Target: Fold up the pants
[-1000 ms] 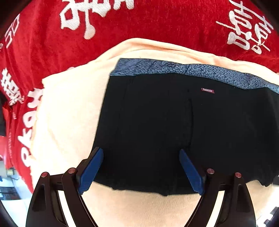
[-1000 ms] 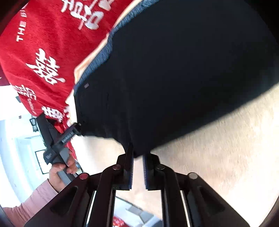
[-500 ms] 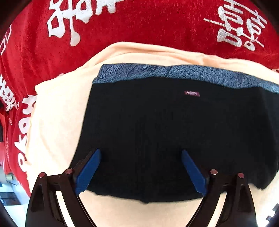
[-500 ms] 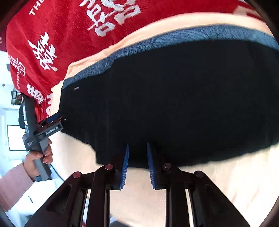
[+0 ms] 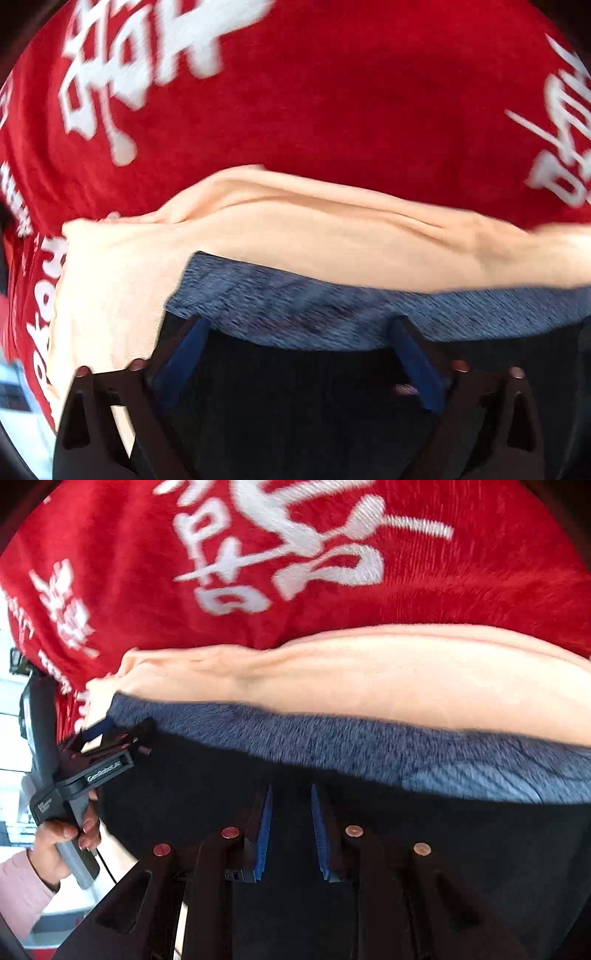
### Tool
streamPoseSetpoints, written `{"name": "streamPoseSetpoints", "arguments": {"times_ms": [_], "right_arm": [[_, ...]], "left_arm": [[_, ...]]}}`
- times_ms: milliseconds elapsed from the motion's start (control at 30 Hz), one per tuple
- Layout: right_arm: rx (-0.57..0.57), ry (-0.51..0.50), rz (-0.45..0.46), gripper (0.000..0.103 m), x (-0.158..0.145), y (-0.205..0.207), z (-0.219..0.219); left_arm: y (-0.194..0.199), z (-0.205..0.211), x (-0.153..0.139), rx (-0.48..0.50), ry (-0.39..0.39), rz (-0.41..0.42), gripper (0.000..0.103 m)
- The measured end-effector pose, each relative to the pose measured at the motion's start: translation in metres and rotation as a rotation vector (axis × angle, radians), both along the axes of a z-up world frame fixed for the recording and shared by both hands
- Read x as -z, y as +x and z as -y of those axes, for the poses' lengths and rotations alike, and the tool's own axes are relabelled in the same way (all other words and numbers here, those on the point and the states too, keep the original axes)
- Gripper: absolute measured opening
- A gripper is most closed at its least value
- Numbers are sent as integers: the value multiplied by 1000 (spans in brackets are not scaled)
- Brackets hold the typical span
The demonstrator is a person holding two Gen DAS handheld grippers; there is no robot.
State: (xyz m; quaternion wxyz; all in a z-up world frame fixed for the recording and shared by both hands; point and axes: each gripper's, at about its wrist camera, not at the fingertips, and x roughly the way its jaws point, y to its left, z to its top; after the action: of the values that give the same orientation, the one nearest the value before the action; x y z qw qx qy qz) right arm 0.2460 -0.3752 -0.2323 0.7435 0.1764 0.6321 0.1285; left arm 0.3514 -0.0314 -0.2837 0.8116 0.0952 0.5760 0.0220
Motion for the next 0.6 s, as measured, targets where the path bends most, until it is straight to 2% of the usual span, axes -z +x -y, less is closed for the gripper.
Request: {"name": "streamPoseSetpoints", "arguments": {"times_ms": [200, 300, 367, 400, 467, 600], "right_arm": [[74, -19, 21, 24, 5, 26, 10], [85, -40, 54, 24, -14, 14, 27], [68, -105, 74, 25, -24, -1, 38], [60, -144, 77, 28, -26, -11, 51], [62, -226, 58, 28, -21, -22, 78], [182, -184, 63, 26, -23, -34, 148]], "left_arm": [[4, -8, 3, 9, 8, 2, 102], [-1, -2, -2, 3, 12, 1, 102], [-2, -1, -4, -5, 13, -1, 102], [-3, 0, -6, -9, 16, -3, 102], [-5, 2, -11, -12, 31, -3, 102], [-22, 17, -34, 27, 50, 14, 102]]}}
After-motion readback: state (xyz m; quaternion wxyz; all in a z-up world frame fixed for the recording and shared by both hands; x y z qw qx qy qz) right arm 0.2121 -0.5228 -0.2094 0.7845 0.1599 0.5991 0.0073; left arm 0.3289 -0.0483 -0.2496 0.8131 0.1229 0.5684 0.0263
